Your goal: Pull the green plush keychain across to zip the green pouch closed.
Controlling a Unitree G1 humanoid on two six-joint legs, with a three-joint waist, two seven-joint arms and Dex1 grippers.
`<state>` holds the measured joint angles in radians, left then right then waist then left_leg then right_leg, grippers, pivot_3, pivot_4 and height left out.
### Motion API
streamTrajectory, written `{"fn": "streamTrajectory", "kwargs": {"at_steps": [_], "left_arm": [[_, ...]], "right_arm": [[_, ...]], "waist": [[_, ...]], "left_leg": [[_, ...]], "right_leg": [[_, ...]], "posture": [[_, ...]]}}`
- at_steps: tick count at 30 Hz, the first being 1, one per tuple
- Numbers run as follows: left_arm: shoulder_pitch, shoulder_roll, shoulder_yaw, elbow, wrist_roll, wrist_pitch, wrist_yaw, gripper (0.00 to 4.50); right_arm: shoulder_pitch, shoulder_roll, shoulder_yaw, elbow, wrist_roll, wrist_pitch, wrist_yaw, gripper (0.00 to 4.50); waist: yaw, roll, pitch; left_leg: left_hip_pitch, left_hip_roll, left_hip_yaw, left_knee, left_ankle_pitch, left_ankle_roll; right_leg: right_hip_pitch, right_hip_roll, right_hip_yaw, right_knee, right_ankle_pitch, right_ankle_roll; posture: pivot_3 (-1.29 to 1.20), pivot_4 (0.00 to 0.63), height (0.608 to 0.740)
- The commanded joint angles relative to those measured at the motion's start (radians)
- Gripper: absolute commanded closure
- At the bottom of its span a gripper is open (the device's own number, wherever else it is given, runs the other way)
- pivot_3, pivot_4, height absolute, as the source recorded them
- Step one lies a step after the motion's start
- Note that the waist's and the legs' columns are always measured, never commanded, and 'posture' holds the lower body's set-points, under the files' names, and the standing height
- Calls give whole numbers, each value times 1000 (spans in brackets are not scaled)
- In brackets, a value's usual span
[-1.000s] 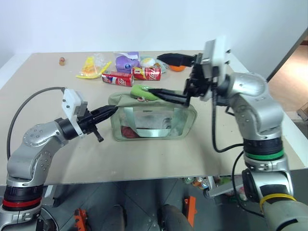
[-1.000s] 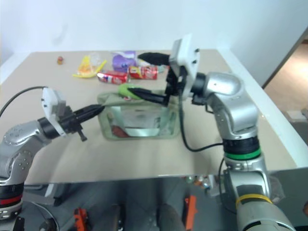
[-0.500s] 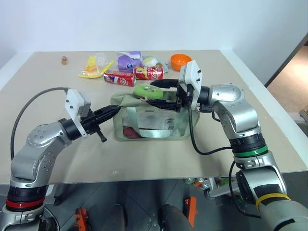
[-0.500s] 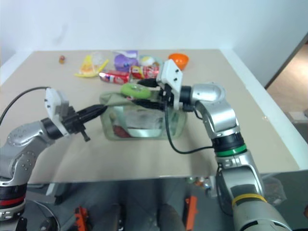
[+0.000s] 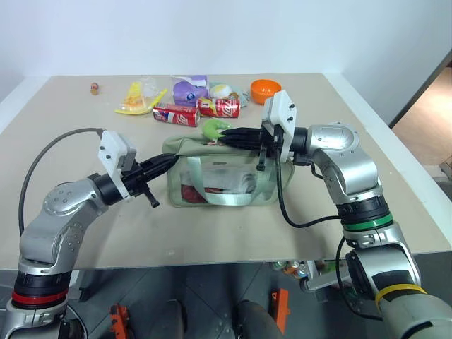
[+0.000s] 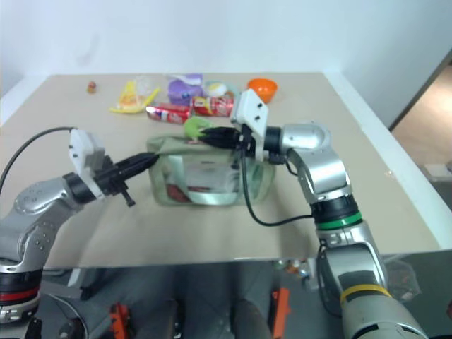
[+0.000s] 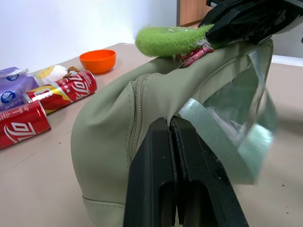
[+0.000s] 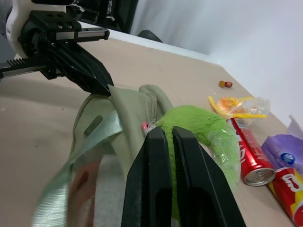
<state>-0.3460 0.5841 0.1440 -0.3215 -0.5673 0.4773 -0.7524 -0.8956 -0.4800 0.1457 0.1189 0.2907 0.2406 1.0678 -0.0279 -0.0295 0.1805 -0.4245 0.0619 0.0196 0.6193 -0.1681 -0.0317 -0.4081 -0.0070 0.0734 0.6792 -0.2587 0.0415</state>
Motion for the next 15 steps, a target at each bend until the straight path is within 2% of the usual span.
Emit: {"fn": "streamTrajectory", "kwargs": {"at_steps": [1,6,15], "left_arm": [[-21,-3,-33,3,20,-3,2,4500],[-46,-30,-15,32,46,-10,56,4500],[-70,-79,-6,41,76,-13,157,4500]], "right_arm": [[-15,-29,-79,-62,27,-35,-14,4387],[1,-82,-149,-106,37,-43,-35,4387],[118,-200,-250,-180,30,-19,-106,4387]], "waist": [[3,0,0],[7,0,0],[7,0,0]], "left_leg": [[0,0,0,0,0,0],[0,0,0,0,0,0],[-2,0,0,-1,0,0]], "right_leg": [[0,0,0,0,0,0],[0,0,0,-1,0,0],[-1,0,0,-3,0,0]], "posture": [[0,150,740],[0,150,740],[0,150,740]]}}
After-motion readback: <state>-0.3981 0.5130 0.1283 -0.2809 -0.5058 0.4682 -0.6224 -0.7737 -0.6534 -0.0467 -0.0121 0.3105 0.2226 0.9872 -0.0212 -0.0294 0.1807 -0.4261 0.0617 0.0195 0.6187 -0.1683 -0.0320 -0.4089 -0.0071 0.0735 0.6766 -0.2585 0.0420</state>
